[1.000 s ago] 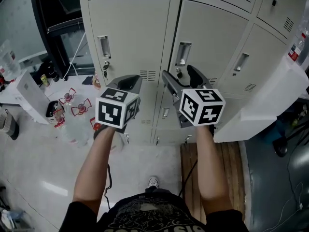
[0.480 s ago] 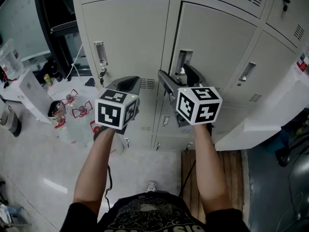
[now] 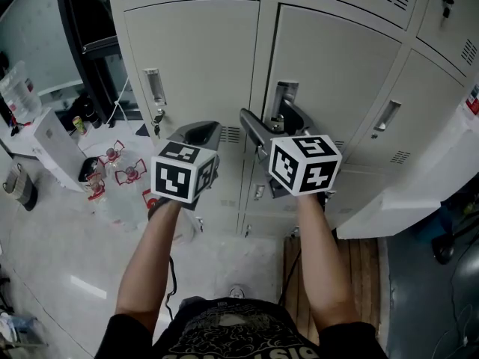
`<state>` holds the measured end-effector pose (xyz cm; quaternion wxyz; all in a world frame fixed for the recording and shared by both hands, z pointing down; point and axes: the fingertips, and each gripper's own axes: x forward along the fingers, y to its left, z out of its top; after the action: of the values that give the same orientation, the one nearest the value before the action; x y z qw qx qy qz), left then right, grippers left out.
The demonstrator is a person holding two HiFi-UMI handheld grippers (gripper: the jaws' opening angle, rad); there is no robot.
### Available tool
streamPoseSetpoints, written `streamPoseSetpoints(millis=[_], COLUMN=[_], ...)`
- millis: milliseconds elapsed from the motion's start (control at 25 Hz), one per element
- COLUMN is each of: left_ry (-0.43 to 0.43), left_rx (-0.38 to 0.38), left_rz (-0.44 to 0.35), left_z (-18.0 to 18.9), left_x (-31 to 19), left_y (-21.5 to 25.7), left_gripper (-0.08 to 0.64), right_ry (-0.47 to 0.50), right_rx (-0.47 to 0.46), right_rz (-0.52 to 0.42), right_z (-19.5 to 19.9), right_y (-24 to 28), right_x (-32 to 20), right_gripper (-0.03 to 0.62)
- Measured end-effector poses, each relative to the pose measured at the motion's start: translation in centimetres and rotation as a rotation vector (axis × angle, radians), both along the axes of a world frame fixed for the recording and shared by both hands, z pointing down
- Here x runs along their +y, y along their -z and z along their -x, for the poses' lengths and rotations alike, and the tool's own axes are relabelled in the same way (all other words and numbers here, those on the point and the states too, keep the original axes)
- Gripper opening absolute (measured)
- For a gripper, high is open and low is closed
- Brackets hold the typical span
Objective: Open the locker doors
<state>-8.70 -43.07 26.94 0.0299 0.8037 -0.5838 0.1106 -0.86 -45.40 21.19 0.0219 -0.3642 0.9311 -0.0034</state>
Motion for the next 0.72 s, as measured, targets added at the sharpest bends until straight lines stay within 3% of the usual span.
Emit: streamPoseSetpoints(millis=[280, 720], left_ry=[-0.022, -0.146], left_rx=[-0.002, -0.001], left_rz=[-0.001, 0.006], left_z=[0.1, -1.1], left_x=[0.0, 0.5], left_y=[-0.1, 0.2], left_gripper=[0.003, 0.003], right_ry=[-0.035, -0.169], right_rx=[0.025, 0.033], right_rz=[-0.007, -0.011], right_z=[-0.1, -1.6], right_y=[-0.2, -0.2], right_x=[-0.2, 1.5], right_gripper=[0.325, 0.287])
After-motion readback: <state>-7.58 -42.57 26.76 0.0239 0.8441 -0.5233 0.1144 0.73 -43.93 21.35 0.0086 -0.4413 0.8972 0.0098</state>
